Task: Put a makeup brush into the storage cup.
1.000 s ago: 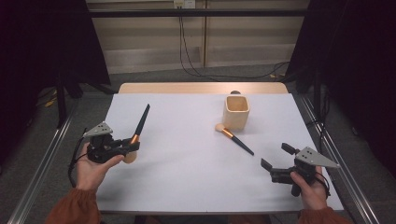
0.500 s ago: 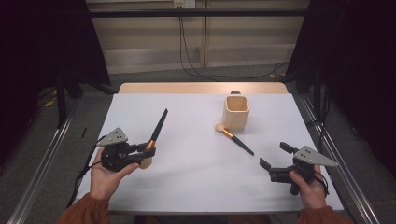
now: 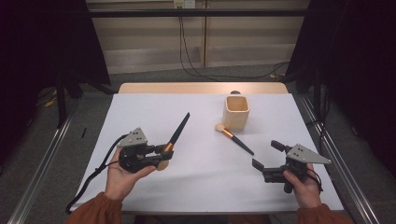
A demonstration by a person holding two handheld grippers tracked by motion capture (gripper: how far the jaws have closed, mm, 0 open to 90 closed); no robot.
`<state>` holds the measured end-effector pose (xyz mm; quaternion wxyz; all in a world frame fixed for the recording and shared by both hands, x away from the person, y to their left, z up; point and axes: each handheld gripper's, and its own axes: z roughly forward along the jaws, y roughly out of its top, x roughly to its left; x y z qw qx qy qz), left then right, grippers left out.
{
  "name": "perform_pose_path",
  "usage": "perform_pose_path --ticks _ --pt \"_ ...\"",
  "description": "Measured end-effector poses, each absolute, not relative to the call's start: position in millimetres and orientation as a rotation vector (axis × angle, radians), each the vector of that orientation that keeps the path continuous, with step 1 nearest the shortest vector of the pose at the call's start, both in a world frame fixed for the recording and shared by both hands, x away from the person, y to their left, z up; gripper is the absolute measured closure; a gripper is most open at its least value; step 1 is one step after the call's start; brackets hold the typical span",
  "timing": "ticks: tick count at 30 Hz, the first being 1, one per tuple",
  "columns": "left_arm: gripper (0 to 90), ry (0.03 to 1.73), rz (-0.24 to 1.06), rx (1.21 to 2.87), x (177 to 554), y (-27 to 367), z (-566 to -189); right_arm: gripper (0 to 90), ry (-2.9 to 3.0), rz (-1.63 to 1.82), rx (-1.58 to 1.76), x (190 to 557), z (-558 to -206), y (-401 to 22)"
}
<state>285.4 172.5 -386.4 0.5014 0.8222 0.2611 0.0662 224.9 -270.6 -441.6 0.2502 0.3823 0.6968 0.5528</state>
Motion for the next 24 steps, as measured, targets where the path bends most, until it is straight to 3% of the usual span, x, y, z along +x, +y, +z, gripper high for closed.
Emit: perform_pose_path --ticks 24 --pt "66.6 0.499 0.072 2.100 307.8 118.0 -381.3 0.7 2.009 1.601 0.914 253.0 -425.0 -222.8"
